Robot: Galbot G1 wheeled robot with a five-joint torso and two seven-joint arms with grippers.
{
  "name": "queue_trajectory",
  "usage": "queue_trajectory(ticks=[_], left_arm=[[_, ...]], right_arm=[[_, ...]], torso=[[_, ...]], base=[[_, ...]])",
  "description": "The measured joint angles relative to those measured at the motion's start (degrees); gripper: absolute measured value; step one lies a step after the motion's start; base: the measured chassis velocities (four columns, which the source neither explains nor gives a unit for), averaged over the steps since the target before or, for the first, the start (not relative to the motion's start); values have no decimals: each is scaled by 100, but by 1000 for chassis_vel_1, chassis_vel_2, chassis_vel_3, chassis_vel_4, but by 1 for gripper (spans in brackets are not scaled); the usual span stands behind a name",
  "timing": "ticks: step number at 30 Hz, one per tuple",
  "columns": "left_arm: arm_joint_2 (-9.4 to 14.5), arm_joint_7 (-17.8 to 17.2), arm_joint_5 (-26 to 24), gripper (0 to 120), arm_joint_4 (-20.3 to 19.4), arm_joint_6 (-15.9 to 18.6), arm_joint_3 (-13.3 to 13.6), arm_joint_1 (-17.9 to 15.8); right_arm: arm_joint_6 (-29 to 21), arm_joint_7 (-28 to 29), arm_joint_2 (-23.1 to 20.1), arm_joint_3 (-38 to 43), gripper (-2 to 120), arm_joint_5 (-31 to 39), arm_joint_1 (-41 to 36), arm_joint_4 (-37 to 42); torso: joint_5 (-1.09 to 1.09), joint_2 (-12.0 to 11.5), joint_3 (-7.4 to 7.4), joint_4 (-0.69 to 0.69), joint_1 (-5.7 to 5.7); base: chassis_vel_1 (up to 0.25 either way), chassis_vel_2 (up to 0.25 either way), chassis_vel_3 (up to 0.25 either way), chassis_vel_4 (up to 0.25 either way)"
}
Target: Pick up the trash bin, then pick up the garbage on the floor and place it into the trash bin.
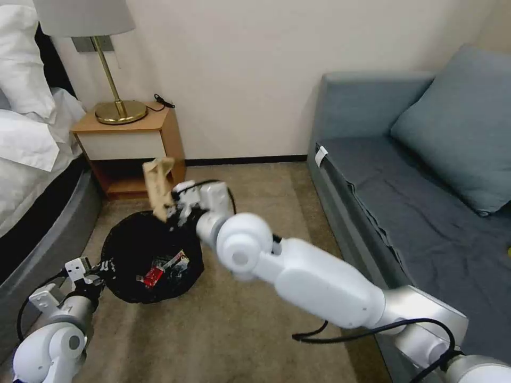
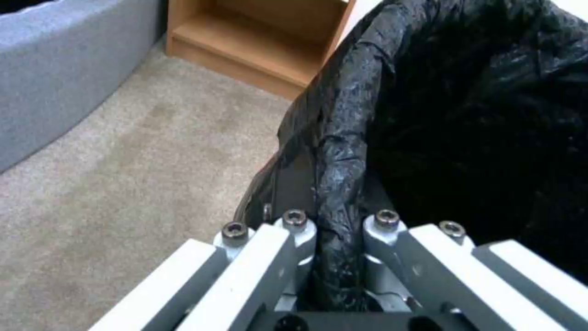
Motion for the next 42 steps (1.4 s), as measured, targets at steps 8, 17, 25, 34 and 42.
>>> queue_trajectory(ticks=[8,17,25,34,42], left_arm=[[-75,-30,-11,4,-46,33,11,-8],[-116,-37,-32,4,-57,41,-29,8],[-120,-34,-69,4,-57,41,-76,28],[-90,-106,-170,4,-49,83,-76,39],[-91,-917,-893,4,-106,659,40,36]], right_arm=[[5,-187,36,-366,0,-446,-576,-92],[3,-283,187,-541,3,-709,-687,-244],[-39,-232,196,-572,28,-751,-715,-272],[4,-107,195,-435,64,-914,-704,-229],[141,-110,-95,25,92,-1244,-840,79]], torso=[[0,0,0,-1,0],[0,0,0,0,0],[0,0,0,0,0],[1,0,0,0,0],[1,0,0,0,0]], base=[[0,0,0,0],[0,0,0,0],[0,0,0,0],[0,0,0,0],[0,0,0,0]])
